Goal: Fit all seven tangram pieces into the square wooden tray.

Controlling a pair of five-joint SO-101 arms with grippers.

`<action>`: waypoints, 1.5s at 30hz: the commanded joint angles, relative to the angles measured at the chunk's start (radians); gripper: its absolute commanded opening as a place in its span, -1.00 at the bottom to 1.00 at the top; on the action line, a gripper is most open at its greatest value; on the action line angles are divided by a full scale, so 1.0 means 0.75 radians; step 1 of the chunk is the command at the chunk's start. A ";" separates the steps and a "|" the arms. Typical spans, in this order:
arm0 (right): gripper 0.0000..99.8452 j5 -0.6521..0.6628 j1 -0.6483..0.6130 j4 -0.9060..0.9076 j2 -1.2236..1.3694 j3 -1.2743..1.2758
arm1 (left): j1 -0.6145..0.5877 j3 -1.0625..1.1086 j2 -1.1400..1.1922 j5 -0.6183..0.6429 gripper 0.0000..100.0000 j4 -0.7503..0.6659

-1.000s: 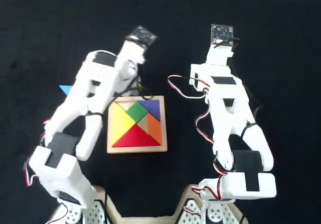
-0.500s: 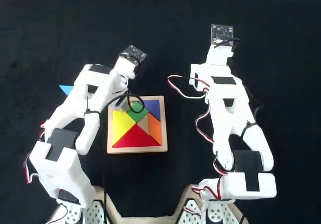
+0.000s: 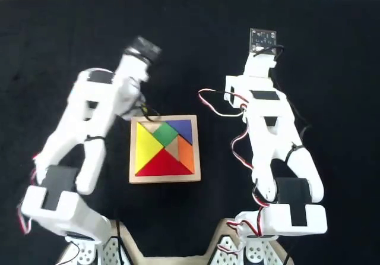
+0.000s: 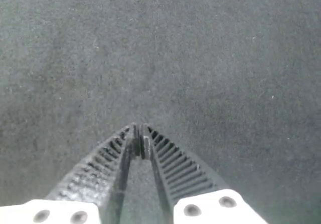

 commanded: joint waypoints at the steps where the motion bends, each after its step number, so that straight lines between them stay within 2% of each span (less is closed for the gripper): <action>1: -0.98 0.010 -0.020 -0.029 -0.007 -0.050 | -0.212 -0.097 -0.123 -0.221 -0.55 0.035; 4: -0.98 0.010 -0.020 -0.031 -0.007 -0.050 | -0.316 -0.140 -0.119 -0.618 -0.55 0.207; 6: -0.98 0.010 -0.020 -0.031 -0.005 -0.050 | -0.371 -0.179 -0.113 -0.708 -0.56 0.237; 9: -0.98 0.010 -0.027 -0.035 -0.005 -0.048 | -0.433 -0.257 -0.055 -0.626 -0.56 0.125; 11: -0.98 0.010 -0.033 -0.035 -0.005 -0.046 | -0.467 -0.259 0.014 -0.475 -0.56 0.043; 13: -0.98 0.010 -0.033 -0.037 -0.005 -0.046 | -0.498 -0.271 0.078 -0.338 -0.56 0.037; 15: -0.98 0.010 -0.033 -0.037 -0.005 -0.046 | -0.515 -0.271 0.131 -0.309 -0.56 0.047; 17: -0.98 0.010 -0.033 -0.037 -0.005 -0.046 | -0.523 -0.304 0.164 -0.364 -0.56 0.051; 22: -0.98 0.012 -0.033 -0.037 -0.005 -0.044 | -0.537 -0.427 0.213 -0.953 -0.56 0.151; 25: -0.98 0.012 -0.033 -0.037 -0.005 -0.044 | -0.539 -0.459 0.276 -1.264 -0.55 0.172; 27: -0.98 0.012 -0.033 -0.037 -0.003 -0.044 | -0.533 -0.523 0.333 -1.405 -0.55 0.186; 31: -0.98 0.055 -0.031 -0.039 -0.003 -0.046 | -0.496 -0.705 0.532 -1.487 -0.55 0.211; 38: -0.98 0.072 -0.033 -0.039 -0.003 -0.046 | -0.449 -1.243 0.806 -1.514 -0.55 0.587; 45: -0.98 0.074 -0.033 -0.039 -0.003 -0.046 | -0.451 -1.580 1.088 -1.596 -0.55 0.706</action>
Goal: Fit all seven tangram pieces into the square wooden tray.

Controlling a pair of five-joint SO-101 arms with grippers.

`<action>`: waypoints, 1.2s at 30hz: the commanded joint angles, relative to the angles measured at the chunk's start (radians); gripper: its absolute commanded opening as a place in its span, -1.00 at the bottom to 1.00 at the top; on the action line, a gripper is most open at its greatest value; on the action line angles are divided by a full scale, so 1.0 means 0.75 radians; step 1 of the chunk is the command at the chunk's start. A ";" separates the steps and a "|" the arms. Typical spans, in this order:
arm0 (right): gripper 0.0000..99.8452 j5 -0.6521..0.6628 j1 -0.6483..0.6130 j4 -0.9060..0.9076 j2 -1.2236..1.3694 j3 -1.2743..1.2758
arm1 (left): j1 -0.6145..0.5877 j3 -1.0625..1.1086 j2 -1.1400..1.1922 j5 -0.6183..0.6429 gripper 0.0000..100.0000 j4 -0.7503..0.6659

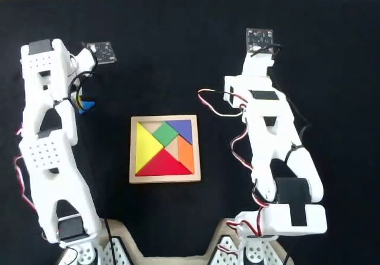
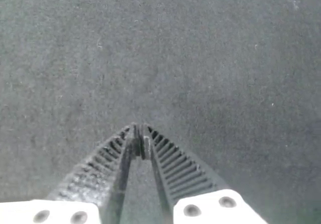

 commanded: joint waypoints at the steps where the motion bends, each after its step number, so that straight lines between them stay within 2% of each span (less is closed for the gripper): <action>1: -0.98 0.012 -0.025 -0.027 -0.003 -0.046 | 0.019 -0.263 0.115 -0.262 -0.55 0.106; 10: -0.98 0.014 -0.027 -0.027 -0.003 -0.044 | 0.026 -0.592 0.352 -0.291 -0.55 0.268; 13: -0.98 0.014 -0.027 -0.027 -0.003 -0.044 | 0.011 -0.645 0.387 -0.381 -0.55 0.385; 19: -0.98 0.014 -0.027 -0.027 -0.003 -0.044 | -0.017 -0.643 0.397 -0.376 -0.55 0.391; 28: -0.98 0.014 -0.027 -0.027 -0.003 -0.044 | 0.040 -0.570 0.389 -0.370 -0.56 0.389; 36: -0.98 0.014 -0.029 -0.027 -0.003 -0.044 | 0.089 -0.684 0.383 -0.243 -0.56 0.391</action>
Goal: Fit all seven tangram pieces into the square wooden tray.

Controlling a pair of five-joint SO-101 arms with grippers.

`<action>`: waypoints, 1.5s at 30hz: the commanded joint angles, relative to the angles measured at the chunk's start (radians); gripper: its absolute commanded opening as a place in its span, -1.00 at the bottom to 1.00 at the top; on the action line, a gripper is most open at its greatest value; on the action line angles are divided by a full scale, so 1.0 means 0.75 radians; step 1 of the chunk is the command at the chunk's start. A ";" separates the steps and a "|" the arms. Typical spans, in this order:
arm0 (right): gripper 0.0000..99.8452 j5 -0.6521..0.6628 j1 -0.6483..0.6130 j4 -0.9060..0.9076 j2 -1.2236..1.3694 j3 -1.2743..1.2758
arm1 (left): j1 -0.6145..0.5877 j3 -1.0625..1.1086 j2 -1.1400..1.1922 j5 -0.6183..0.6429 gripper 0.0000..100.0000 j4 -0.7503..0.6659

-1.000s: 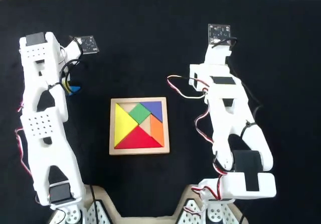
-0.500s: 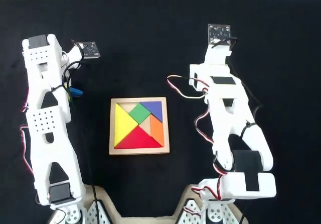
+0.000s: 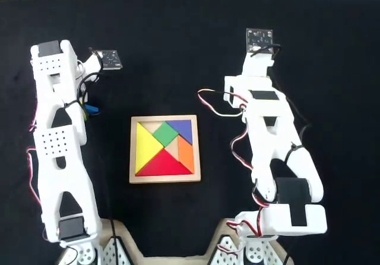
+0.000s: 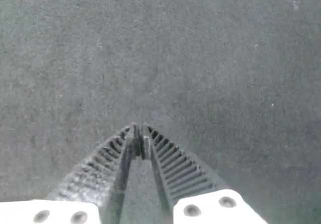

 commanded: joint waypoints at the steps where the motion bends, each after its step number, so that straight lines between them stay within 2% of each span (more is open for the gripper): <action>1: -0.98 0.012 -0.029 -0.027 -0.001 -0.044 | 0.052 -0.101 -0.047 -0.217 -0.57 0.023; 3: -0.98 0.012 -0.043 -0.027 0.019 -0.050 | 0.054 -0.085 -0.076 -0.205 -0.68 0.023; 6: -0.98 0.012 -0.055 -0.020 0.069 -0.087 | 0.066 0.003 -0.119 -0.192 -0.96 0.023; 8: -0.98 0.012 -0.051 -0.016 0.097 -0.111 | 0.064 0.038 -0.141 -0.196 -0.89 0.023; 13: -0.98 0.012 -0.049 -0.014 0.116 -0.124 | 0.073 0.062 -0.184 -0.166 -0.94 0.023; 19: -0.98 0.012 -0.045 -0.014 0.116 -0.124 | 0.191 0.120 -0.432 0.198 -0.94 0.025; 24: -0.98 0.012 -0.043 -0.014 0.114 -0.124 | 0.398 0.402 -0.847 0.610 -0.94 0.025; 28: -0.98 0.006 -0.010 -0.016 0.114 -0.126 | 0.541 0.748 -1.185 0.720 -0.94 0.020; 32: -0.98 0.004 0.000 -0.014 0.114 -0.140 | 0.654 0.958 -1.358 0.896 -0.94 0.016; 38: -0.98 0.004 0.008 -0.014 0.116 -0.138 | 0.809 1.130 -1.383 1.209 -0.94 -0.072; 42: -0.98 0.004 0.039 -0.016 0.116 -0.144 | 0.930 1.298 -1.393 1.287 -0.94 -0.164; 45: -0.98 0.002 0.061 -0.018 0.116 -0.144 | 0.948 1.390 -1.387 1.328 -0.94 -0.258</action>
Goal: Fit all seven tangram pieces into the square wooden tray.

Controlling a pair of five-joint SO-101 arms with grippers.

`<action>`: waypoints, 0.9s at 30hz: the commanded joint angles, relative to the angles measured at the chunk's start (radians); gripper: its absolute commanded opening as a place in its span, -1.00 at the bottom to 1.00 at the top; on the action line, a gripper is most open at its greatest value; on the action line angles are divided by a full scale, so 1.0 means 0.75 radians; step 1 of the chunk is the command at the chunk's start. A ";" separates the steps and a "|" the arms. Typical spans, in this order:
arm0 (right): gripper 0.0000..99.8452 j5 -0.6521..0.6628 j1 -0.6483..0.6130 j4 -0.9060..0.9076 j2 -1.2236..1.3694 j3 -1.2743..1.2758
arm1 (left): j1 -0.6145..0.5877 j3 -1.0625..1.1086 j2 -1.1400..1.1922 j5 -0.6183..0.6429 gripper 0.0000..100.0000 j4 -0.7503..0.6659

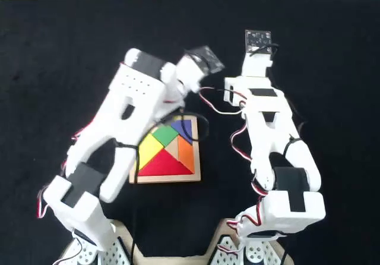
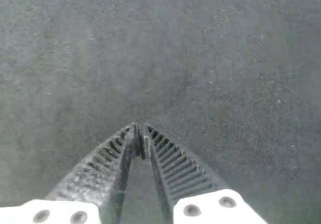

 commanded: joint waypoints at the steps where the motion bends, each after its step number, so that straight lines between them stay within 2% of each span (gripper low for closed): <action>1: -0.98 0.002 0.039 -0.020 -0.009 -0.079 | 0.040 0.118 -0.068 0.063 -0.94 -0.149; 7: -0.98 0.002 0.041 -0.027 -0.009 -0.081 | 0.007 0.408 -0.072 0.061 -0.94 -0.405; 10: -0.98 0.002 0.041 -0.027 -0.009 -0.081 | -0.073 0.510 -0.076 0.051 -0.94 -0.511; 14: -0.98 0.002 0.041 -0.027 -0.009 -0.081 | -0.150 0.570 -0.119 0.027 -0.94 -0.464; 17: -0.98 0.002 0.037 -0.027 -0.009 -0.083 | -0.177 0.627 -0.303 0.027 -0.94 -0.421; 24: -0.98 0.002 0.031 -0.027 -0.005 -0.081 | -0.183 0.954 -1.031 0.027 -0.94 -0.454; 27: -0.98 0.002 0.031 -0.027 -0.005 -0.081 | -0.187 1.081 -1.150 0.025 -0.94 -0.454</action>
